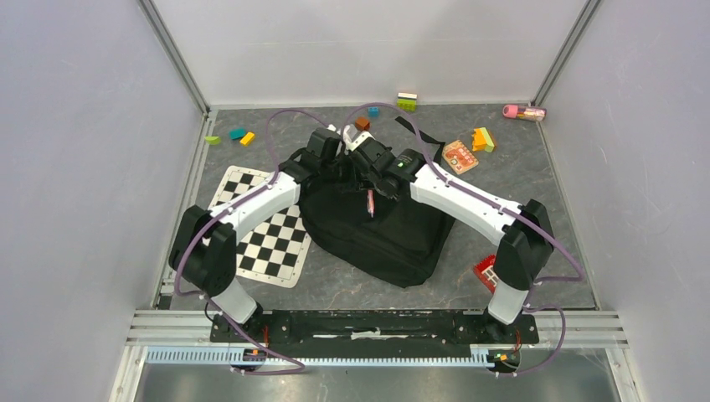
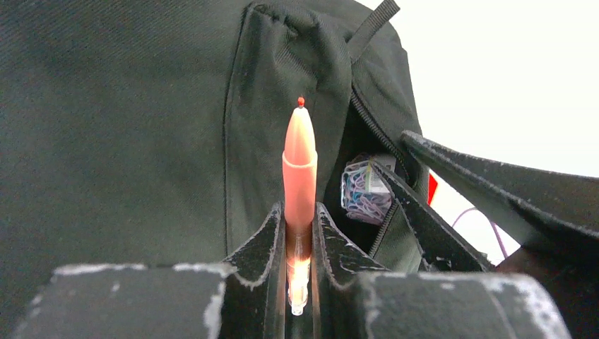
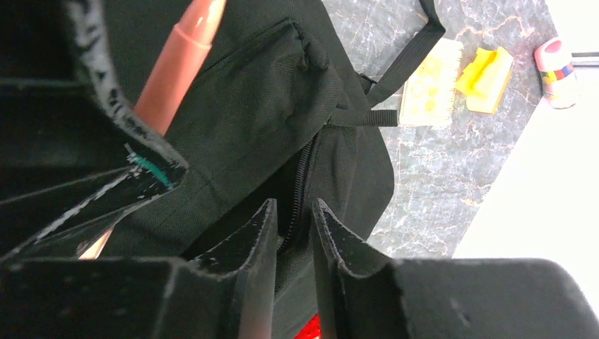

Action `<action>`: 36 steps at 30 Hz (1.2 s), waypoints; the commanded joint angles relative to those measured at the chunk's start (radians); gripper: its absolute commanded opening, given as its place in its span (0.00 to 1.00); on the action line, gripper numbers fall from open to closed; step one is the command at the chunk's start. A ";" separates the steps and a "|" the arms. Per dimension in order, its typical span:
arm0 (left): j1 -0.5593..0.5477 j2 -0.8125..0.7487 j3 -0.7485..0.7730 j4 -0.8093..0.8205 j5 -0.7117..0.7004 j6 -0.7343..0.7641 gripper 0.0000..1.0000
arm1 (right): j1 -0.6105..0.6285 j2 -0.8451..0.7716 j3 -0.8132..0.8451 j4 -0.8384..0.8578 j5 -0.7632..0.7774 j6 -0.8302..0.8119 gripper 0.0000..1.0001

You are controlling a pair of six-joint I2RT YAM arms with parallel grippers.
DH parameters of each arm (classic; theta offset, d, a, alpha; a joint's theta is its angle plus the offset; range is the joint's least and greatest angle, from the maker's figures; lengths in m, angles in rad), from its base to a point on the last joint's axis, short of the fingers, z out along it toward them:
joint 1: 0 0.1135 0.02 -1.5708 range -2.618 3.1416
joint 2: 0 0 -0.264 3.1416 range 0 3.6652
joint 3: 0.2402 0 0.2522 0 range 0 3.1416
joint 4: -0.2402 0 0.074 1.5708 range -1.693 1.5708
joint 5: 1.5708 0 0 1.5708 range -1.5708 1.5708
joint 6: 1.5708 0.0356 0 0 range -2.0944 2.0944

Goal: Pack the student bag
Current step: Place the stationery in the student bag.

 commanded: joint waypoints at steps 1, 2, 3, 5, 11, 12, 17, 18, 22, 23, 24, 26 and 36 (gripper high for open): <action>-0.015 0.038 0.054 0.100 0.041 0.037 0.02 | -0.002 -0.001 0.006 -0.016 -0.014 0.026 0.21; -0.018 0.047 0.055 0.118 0.042 0.027 0.02 | -0.003 -0.001 0.006 -0.016 -0.014 0.027 0.14; -0.022 0.060 0.059 0.138 0.041 0.014 0.02 | -0.006 -0.002 0.008 -0.016 -0.015 0.028 0.08; -0.029 0.081 0.070 0.166 0.043 -0.011 0.02 | -0.009 -0.005 0.016 -0.016 -0.010 0.033 0.00; -0.061 0.132 0.083 0.183 0.079 -0.028 0.02 | -0.032 -0.061 0.016 0.065 -0.017 0.061 0.00; -0.062 0.136 0.082 0.184 0.091 -0.030 0.02 | -0.042 -0.074 0.010 0.081 -0.023 0.066 0.00; -0.062 0.165 0.085 0.180 0.183 -0.029 0.02 | -0.101 -0.109 -0.018 0.155 -0.102 0.106 0.00; -0.063 0.174 0.084 0.177 0.206 -0.032 0.02 | -0.112 -0.112 -0.020 0.171 -0.119 0.113 0.00; -0.072 0.169 0.049 0.177 0.265 -0.024 0.02 | -0.142 -0.127 -0.024 0.230 -0.158 0.140 0.00; -0.074 0.164 0.041 0.177 0.277 -0.022 0.04 | -0.146 -0.127 -0.028 0.243 -0.161 0.142 0.00; -0.077 0.156 0.030 0.177 0.291 -0.019 0.06 | -0.150 -0.128 -0.032 0.257 -0.165 0.144 0.00; -0.081 0.141 0.008 0.173 0.308 -0.012 0.09 | -0.155 -0.128 -0.042 0.279 -0.168 0.149 0.00; -0.124 0.152 0.031 0.102 0.354 0.060 0.35 | -0.156 -0.152 -0.091 0.334 -0.198 0.164 0.00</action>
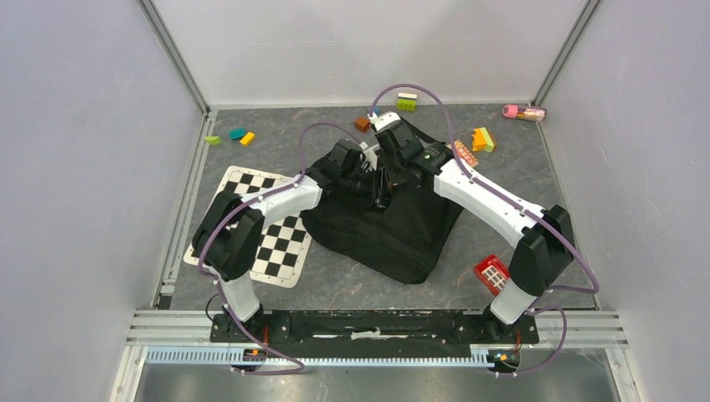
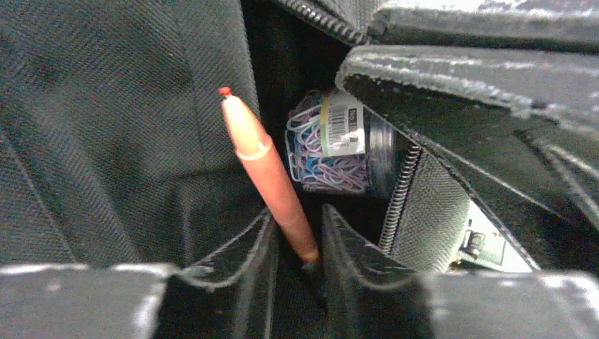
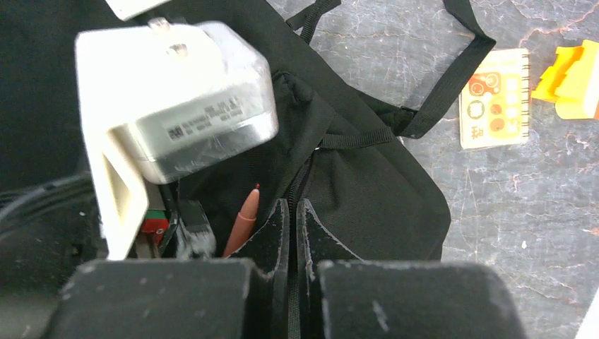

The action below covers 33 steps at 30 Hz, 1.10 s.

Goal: Pack the student bag
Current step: Place the stationery in the student bag.

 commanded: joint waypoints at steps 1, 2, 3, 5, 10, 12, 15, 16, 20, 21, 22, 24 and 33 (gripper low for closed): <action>-0.047 -0.016 0.039 -0.044 0.074 0.056 0.40 | -0.012 -0.067 -0.013 0.140 0.009 0.020 0.00; -0.053 -0.006 0.048 -0.044 0.078 0.058 0.44 | -0.011 -0.073 -0.022 0.145 0.011 0.023 0.00; -0.056 0.002 0.057 -0.044 0.079 0.060 0.47 | -0.012 -0.079 -0.034 0.152 0.012 0.025 0.00; -0.057 -0.002 0.062 -0.049 0.059 0.068 0.52 | -0.012 -0.092 -0.054 0.159 0.020 0.028 0.00; -0.057 -0.056 0.060 -0.098 -0.040 0.124 0.80 | -0.013 -0.126 -0.122 0.177 0.026 0.035 0.00; -0.055 -0.078 0.055 -0.133 -0.100 0.138 0.85 | -0.012 -0.141 -0.142 0.185 0.029 0.039 0.00; -0.048 -0.118 0.044 -0.198 -0.224 0.143 0.92 | -0.012 -0.157 -0.150 0.184 0.045 0.036 0.00; -0.043 -0.133 0.035 -0.202 -0.247 0.134 0.94 | -0.013 -0.162 -0.155 0.185 0.051 0.033 0.00; -0.034 -0.189 0.014 -0.185 -0.301 0.102 1.00 | -0.012 -0.172 -0.171 0.193 0.045 0.018 0.00; -0.032 -0.194 0.016 -0.181 -0.308 0.099 1.00 | -0.012 -0.175 -0.179 0.197 0.039 0.013 0.00; -0.030 -0.195 0.018 -0.178 -0.312 0.097 1.00 | -0.013 -0.177 -0.188 0.206 0.032 0.009 0.00; -0.024 -0.191 0.024 -0.174 -0.326 0.096 1.00 | -0.013 -0.187 -0.217 0.232 0.010 -0.001 0.00; 0.027 -0.146 0.084 -0.203 -0.434 0.067 0.83 | -0.012 -0.220 -0.347 0.300 -0.135 -0.058 0.00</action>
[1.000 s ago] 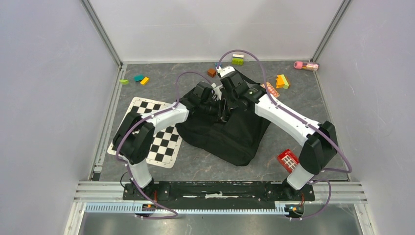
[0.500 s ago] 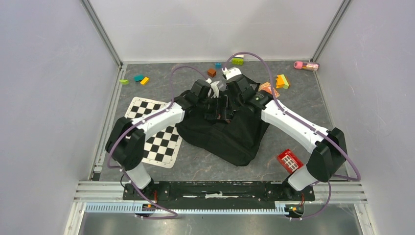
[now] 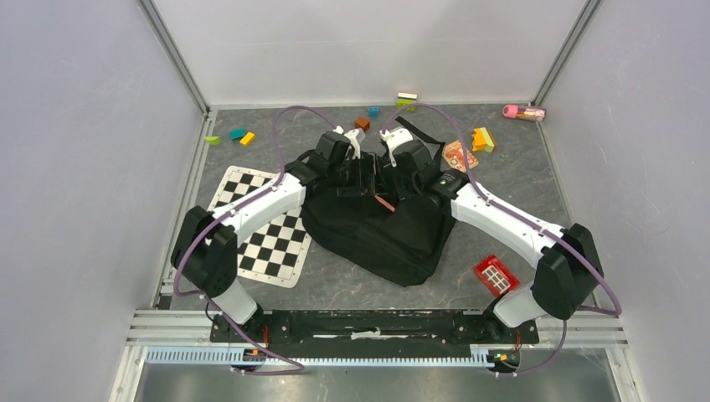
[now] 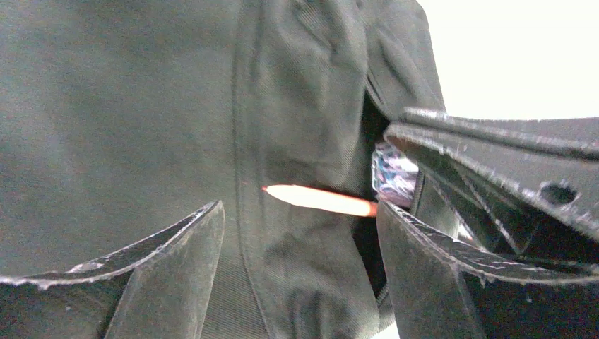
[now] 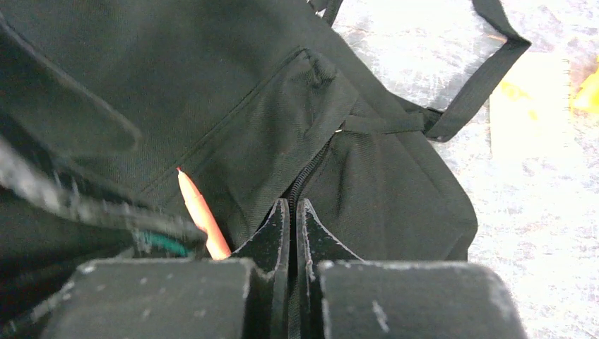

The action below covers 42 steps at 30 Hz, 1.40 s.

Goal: Pack the student bag
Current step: Place the stationery in the student bag.

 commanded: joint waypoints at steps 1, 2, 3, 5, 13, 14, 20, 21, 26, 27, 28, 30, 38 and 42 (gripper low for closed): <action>0.018 0.018 0.066 0.011 -0.051 -0.011 0.81 | -0.005 -0.037 -0.040 0.044 -0.072 -0.037 0.00; 0.018 0.028 0.071 0.016 -0.036 -0.009 0.79 | -0.005 -0.038 -0.044 0.044 -0.076 -0.038 0.00; 0.019 0.041 0.077 0.023 -0.011 -0.006 0.76 | -0.004 -0.040 -0.047 0.044 -0.077 -0.039 0.00; 0.019 0.061 0.085 0.029 0.028 0.005 0.72 | -0.004 -0.041 -0.048 0.042 -0.077 -0.044 0.00; 0.018 0.124 0.109 0.037 0.069 0.054 0.57 | -0.004 -0.036 -0.040 0.042 -0.081 -0.046 0.00; 0.018 0.129 0.110 0.046 0.079 0.053 0.54 | -0.004 -0.035 -0.041 0.042 -0.082 -0.046 0.00; 0.017 0.146 0.107 0.080 0.113 0.042 0.47 | -0.004 -0.031 -0.040 0.040 -0.089 -0.047 0.00; 0.017 0.148 0.106 0.080 0.118 0.039 0.45 | -0.005 -0.031 -0.039 0.039 -0.088 -0.047 0.00; 0.016 0.142 0.077 0.096 0.149 0.025 0.43 | -0.004 -0.028 -0.038 0.037 -0.088 -0.048 0.00; 0.015 0.142 0.071 0.100 0.158 0.023 0.42 | -0.004 -0.028 -0.038 0.037 -0.088 -0.048 0.00; 0.014 0.142 0.068 0.104 0.166 0.022 0.42 | -0.004 -0.028 -0.038 0.037 -0.089 -0.047 0.00; 0.011 0.139 0.060 0.112 0.181 0.020 0.40 | -0.004 -0.029 -0.038 0.037 -0.088 -0.047 0.00; -0.030 0.164 0.066 0.158 0.235 -0.008 0.35 | -0.004 -0.021 -0.023 0.037 -0.089 -0.047 0.00; -0.051 0.175 0.084 0.165 0.248 -0.010 0.34 | -0.004 -0.022 -0.021 0.037 -0.085 -0.046 0.00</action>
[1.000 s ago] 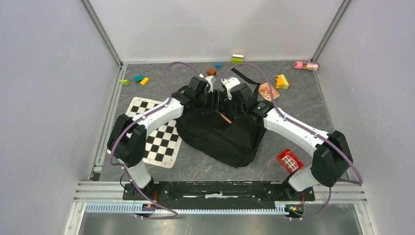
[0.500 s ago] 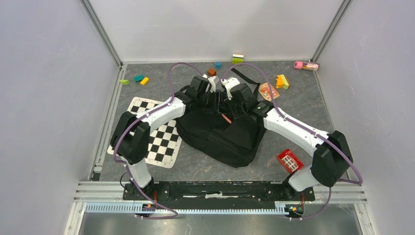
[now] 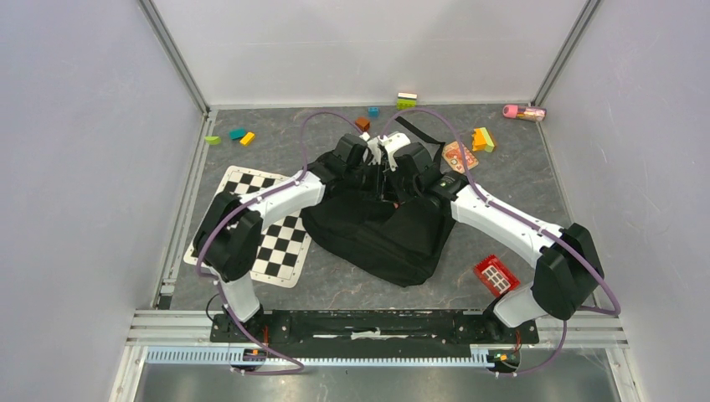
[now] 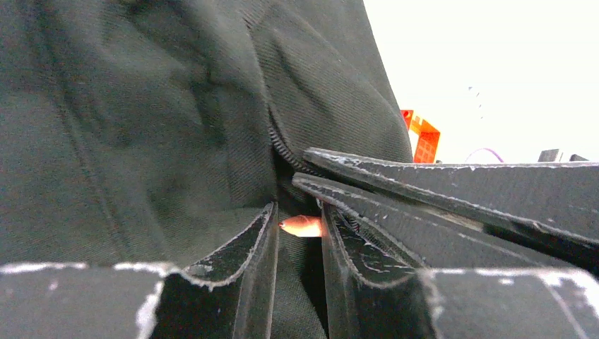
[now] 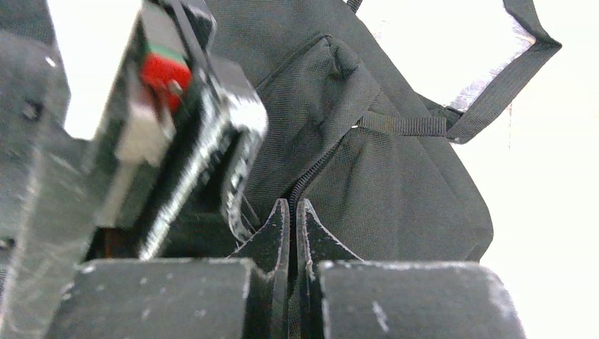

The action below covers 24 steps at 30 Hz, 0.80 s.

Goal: Pack the student bag
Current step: Place the stationery in the student bag.

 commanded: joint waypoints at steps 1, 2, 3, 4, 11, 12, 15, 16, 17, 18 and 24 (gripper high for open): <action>-0.023 0.023 0.028 0.052 0.049 -0.017 0.34 | -0.002 -0.017 0.022 0.014 -0.004 -0.004 0.00; -0.025 0.021 0.028 0.051 0.053 -0.017 0.34 | -0.003 -0.018 0.022 0.014 -0.002 -0.003 0.00; -0.024 0.021 0.028 0.057 0.063 -0.017 0.34 | -0.002 -0.019 0.023 0.015 0.000 -0.004 0.00; -0.024 0.021 0.028 0.065 0.072 -0.018 0.34 | -0.002 -0.017 0.024 0.015 0.003 -0.003 0.00; -0.023 -0.035 0.019 -0.019 -0.052 0.051 0.46 | -0.002 -0.020 0.030 0.008 0.016 -0.001 0.00; -0.022 -0.053 0.013 -0.031 -0.075 0.061 0.51 | -0.002 -0.023 0.027 0.008 0.021 -0.001 0.00; -0.020 -0.104 -0.011 -0.045 -0.126 0.076 0.67 | -0.002 -0.032 0.028 0.008 0.038 -0.001 0.00; -0.018 -0.121 -0.018 -0.049 -0.146 0.075 0.72 | -0.003 -0.033 0.031 0.007 0.043 0.000 0.00; -0.016 -0.138 -0.023 -0.053 -0.167 0.074 0.77 | -0.003 -0.033 0.034 0.005 0.047 0.001 0.00; -0.012 -0.152 -0.030 -0.055 -0.194 0.070 0.82 | -0.002 -0.034 0.036 0.005 0.050 0.002 0.00; -0.005 -0.242 -0.077 -0.030 -0.360 0.050 0.95 | -0.002 -0.048 0.054 0.009 0.068 0.005 0.23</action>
